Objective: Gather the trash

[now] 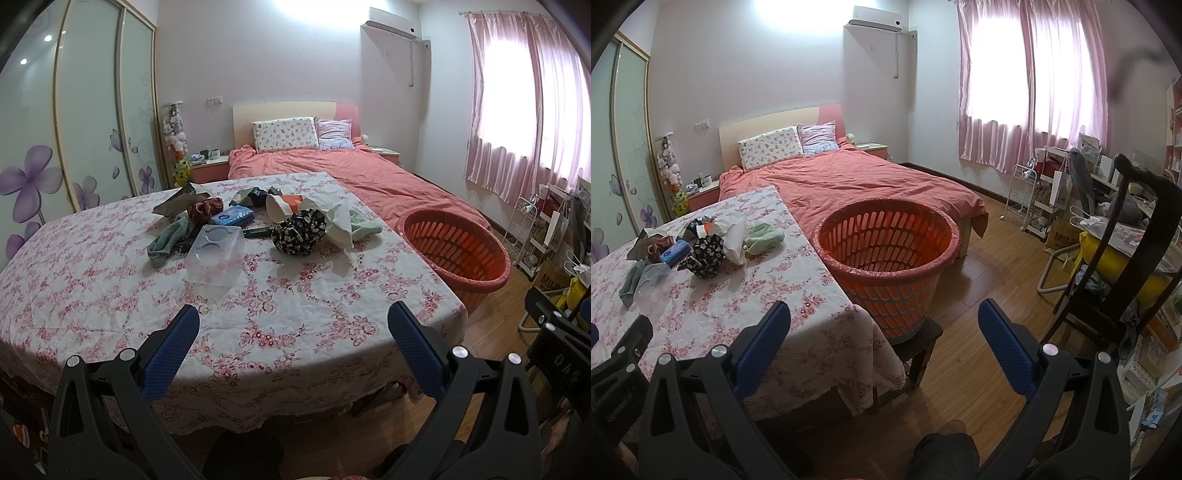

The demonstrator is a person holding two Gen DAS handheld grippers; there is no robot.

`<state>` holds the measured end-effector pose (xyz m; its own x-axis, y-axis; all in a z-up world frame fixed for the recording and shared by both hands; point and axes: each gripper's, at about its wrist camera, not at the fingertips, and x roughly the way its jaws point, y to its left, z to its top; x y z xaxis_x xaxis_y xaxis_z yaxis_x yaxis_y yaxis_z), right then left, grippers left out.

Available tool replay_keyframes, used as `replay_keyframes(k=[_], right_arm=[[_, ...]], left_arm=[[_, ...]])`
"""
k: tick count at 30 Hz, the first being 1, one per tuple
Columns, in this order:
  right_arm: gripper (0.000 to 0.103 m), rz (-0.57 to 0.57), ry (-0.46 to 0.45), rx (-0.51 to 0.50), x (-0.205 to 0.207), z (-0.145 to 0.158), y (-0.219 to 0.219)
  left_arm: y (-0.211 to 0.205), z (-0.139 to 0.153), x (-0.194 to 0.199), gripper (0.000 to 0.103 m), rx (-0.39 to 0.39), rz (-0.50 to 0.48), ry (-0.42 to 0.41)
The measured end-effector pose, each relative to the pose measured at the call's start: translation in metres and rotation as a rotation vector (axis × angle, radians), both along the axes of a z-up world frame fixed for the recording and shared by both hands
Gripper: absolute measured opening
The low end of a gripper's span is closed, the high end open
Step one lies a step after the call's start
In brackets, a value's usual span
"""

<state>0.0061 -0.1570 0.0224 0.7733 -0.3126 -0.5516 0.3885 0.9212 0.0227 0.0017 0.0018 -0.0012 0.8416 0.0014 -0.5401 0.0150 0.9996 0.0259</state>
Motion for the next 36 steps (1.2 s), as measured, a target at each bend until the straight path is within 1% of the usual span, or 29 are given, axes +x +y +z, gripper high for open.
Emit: replay_keyframes(k=[5, 9, 13, 16, 20, 25, 28, 31, 34, 36], right_arm=[[0.099, 0.026, -0.003, 0.027, 0.013, -0.004, -0.001], [0.099, 0.096, -0.003, 0.05, 0.033, -0.004, 0.007], [0.099, 0.149, -0.002, 0.086, 0.056, -0.007, 0.015], [0.099, 0.176, 0.002, 0.115, 0.077, -0.01, 0.021], [0.092, 0.213, 0.017, 0.134, 0.105, -0.016, 0.032], [0.09, 0.239, 0.025, 0.157, 0.134, -0.019, 0.043], [0.09, 0.247, 0.035, 0.155, 0.149, -0.021, 0.051], [0.09, 0.259, 0.048, 0.159, 0.159, -0.024, 0.056], [0.09, 0.271, 0.054, 0.158, 0.168, -0.027, 0.061], [0.089, 0.276, 0.055, 0.161, 0.173, -0.028, 0.065]], left_arm=[[0.014, -0.007, 0.012, 0.101, -0.024, 0.037, 0.02], [0.035, -0.01, 0.025, 0.101, -0.049, 0.072, 0.038], [0.059, -0.014, 0.051, 0.101, -0.058, 0.106, 0.056], [0.074, -0.015, 0.075, 0.101, -0.043, 0.132, 0.052], [0.089, -0.019, 0.108, 0.101, -0.032, 0.158, 0.063], [0.099, -0.035, 0.145, 0.101, -0.034, 0.14, 0.136], [0.1, -0.044, 0.158, 0.101, -0.019, 0.125, 0.178], [0.102, -0.05, 0.165, 0.101, -0.026, 0.115, 0.207], [0.106, -0.054, 0.172, 0.094, -0.046, 0.1, 0.228], [0.108, -0.056, 0.176, 0.087, -0.062, 0.088, 0.246]])
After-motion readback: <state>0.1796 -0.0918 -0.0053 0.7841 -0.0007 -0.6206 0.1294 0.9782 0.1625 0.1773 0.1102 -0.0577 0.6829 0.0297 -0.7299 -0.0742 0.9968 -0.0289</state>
